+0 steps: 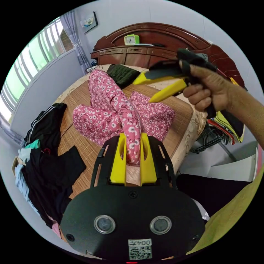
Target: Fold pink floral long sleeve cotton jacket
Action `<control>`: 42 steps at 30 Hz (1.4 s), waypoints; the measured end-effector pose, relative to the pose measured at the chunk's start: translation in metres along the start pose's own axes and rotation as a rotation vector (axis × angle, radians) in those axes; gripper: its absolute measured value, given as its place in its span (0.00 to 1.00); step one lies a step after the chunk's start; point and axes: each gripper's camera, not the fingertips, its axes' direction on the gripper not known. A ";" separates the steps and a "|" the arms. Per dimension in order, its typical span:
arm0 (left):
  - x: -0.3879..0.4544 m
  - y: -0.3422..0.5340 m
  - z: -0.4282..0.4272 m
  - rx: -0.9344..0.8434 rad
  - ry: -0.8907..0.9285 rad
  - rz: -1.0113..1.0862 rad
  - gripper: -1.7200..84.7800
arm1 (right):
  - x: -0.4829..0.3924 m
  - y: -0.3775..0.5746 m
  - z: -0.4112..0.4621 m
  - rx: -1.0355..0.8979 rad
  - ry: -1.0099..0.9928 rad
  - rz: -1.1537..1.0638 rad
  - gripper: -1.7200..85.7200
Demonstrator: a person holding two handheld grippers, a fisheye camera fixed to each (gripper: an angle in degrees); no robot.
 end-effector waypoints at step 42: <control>-0.099 -0.090 0.144 0.182 0.378 -0.044 0.19 | 0.021 -0.064 -0.064 -0.231 0.488 -0.472 0.09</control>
